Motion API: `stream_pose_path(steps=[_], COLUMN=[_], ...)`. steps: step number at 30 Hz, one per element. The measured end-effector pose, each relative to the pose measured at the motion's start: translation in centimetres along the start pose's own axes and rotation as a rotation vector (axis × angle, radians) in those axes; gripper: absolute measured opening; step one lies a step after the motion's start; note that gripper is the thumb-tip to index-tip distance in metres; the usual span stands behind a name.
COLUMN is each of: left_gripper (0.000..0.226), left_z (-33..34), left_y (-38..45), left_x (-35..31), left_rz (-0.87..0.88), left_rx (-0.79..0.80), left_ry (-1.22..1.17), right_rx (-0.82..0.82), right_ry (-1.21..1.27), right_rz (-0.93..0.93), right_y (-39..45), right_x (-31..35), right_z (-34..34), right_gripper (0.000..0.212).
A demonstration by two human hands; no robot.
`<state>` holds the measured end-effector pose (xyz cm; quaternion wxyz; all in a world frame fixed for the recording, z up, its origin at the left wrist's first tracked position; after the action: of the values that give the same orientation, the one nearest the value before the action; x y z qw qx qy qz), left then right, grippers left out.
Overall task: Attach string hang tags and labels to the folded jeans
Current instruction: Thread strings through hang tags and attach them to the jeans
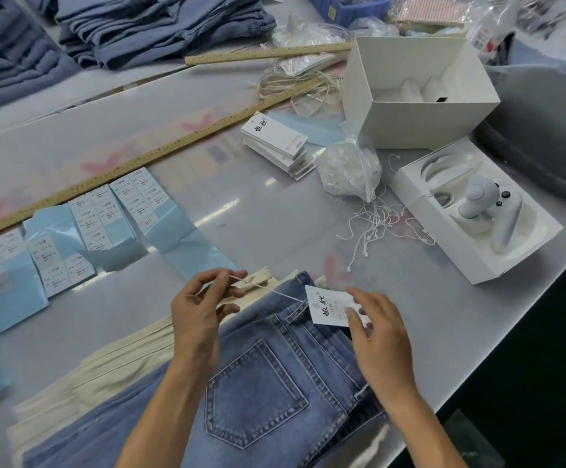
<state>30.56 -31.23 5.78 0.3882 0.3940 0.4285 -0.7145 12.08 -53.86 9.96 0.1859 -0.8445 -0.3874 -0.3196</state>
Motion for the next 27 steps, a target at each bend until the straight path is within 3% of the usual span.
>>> stream_pose_path(steps=[3, 9, 13, 22, 27], left_gripper=[0.012, 0.018, 0.021, 0.011, 0.02], left_z=[0.0, 2.7, 5.2, 9.4, 11.3], left_y=[0.2, -0.6, -1.4, -2.7, -3.7], left_x=[-0.7, -0.9, -2.4, -2.2, -2.2], left_rz=[0.0, 0.005, 0.067, 0.179, 0.35], left_rx=[0.011, 0.105, 0.233, 0.352, 0.451], left_ry=[-0.041, 0.031, 0.117, 0.46, 0.672], right_rx=[0.138, 0.115, 0.077, 0.148, 0.118], right_ry=[0.031, 0.0, 0.024, 0.645, 0.863], right_rz=[-0.053, -0.17, -0.141, 0.099, 0.152], right_y=[1.0, 1.4, 1.9, 1.0, 0.6], right_x=[0.3, 2.3, 2.2, 1.8, 2.8], right_z=[2.2, 4.2, 4.6, 2.0, 0.7], right_gripper=[0.032, 0.022, 0.011, 0.029, 0.021])
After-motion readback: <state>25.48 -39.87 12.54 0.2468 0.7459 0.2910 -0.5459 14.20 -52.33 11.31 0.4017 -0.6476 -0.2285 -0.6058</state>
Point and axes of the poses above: each hand's wrist, its own y-axis towards the middle knuckle, its own z-axis out of the palm, x = y × z, the point moved 9 cm from there along y, towards the middle knuckle, and after that the axes turned 5 degrees about x, right-handed, at the moved point
